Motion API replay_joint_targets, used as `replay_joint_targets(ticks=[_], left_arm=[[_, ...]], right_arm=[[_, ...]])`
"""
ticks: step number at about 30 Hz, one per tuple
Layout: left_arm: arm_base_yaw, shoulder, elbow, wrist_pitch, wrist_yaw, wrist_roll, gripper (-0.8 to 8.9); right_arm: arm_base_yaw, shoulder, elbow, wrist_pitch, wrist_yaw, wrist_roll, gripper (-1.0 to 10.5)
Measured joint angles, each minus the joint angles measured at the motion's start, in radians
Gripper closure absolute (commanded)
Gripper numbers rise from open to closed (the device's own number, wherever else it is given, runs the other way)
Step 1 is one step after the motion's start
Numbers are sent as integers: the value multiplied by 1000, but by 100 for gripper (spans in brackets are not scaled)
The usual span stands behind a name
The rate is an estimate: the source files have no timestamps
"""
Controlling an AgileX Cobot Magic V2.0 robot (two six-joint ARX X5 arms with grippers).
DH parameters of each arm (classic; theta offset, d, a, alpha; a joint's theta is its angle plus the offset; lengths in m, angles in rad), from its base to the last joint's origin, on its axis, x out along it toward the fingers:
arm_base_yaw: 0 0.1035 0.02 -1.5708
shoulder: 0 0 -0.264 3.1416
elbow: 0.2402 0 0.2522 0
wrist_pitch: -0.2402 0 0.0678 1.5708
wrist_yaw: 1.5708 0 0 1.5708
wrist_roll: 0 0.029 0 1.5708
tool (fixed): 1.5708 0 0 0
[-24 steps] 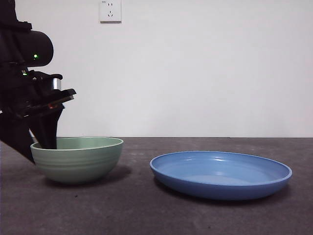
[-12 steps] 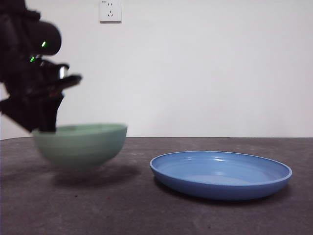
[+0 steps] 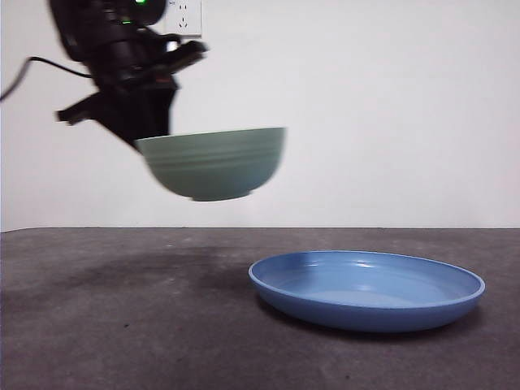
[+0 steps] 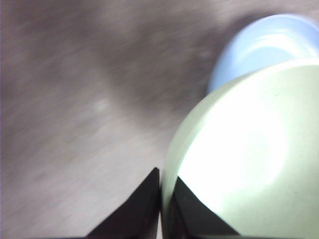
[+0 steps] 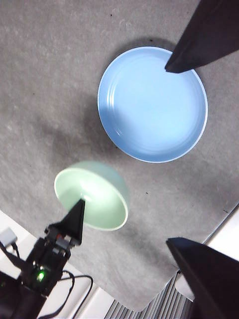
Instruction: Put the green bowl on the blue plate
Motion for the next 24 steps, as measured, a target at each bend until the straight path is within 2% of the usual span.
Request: replay_joint_targets(ticks=[7,14,24], left_arm=[[-124,147,153,5,0,-19,804],[-199,311,307,-38,-24,-20,804],[-265,402,338,7,-71,-19,804]], right_arm=[[0,0,0,0,0,0,399],[0,0,0,0,0,0,399],[0,0,0,0,0,0,399]])
